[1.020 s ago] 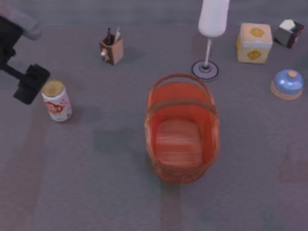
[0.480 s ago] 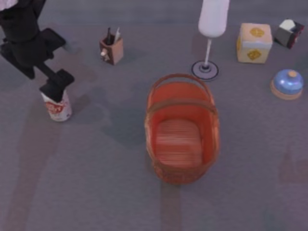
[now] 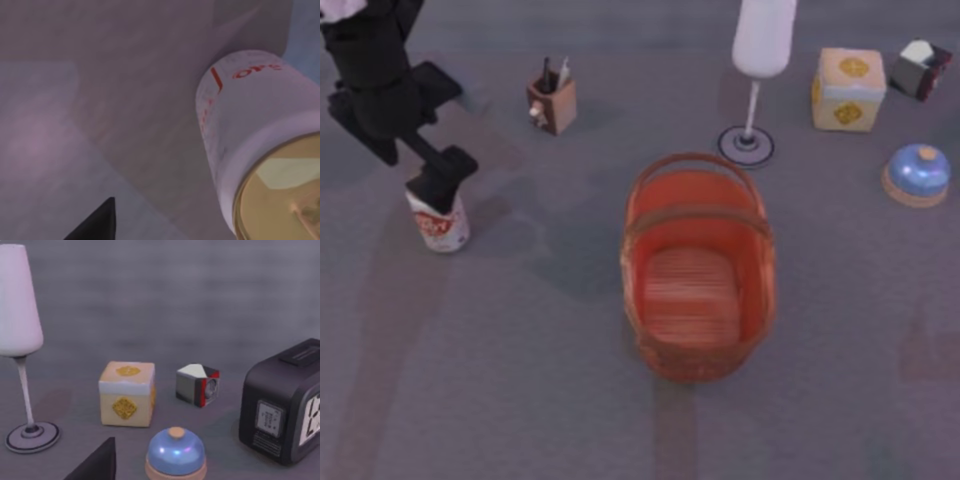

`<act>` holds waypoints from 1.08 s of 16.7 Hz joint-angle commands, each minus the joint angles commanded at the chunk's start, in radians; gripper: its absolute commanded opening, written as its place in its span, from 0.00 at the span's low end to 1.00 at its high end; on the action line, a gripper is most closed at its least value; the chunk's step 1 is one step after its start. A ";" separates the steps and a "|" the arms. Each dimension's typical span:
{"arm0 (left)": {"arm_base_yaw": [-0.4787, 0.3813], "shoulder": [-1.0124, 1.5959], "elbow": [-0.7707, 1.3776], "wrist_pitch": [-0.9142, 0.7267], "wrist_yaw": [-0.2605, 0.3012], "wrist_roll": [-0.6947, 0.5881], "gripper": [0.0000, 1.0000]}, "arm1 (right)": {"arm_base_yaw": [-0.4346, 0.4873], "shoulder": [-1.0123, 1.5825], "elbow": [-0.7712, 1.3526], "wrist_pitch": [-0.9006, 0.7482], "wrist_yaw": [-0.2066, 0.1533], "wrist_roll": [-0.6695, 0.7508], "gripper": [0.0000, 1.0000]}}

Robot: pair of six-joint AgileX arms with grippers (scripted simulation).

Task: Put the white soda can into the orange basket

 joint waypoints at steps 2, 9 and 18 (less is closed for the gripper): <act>-0.003 0.004 -0.014 0.017 0.000 0.002 1.00 | 0.000 0.000 0.000 0.000 0.000 0.000 1.00; -0.005 0.045 -0.125 0.169 0.001 0.003 1.00 | 0.000 0.000 0.000 0.000 0.000 0.000 1.00; -0.005 0.045 -0.125 0.169 0.001 0.003 0.55 | 0.000 0.000 0.000 0.000 0.000 0.000 1.00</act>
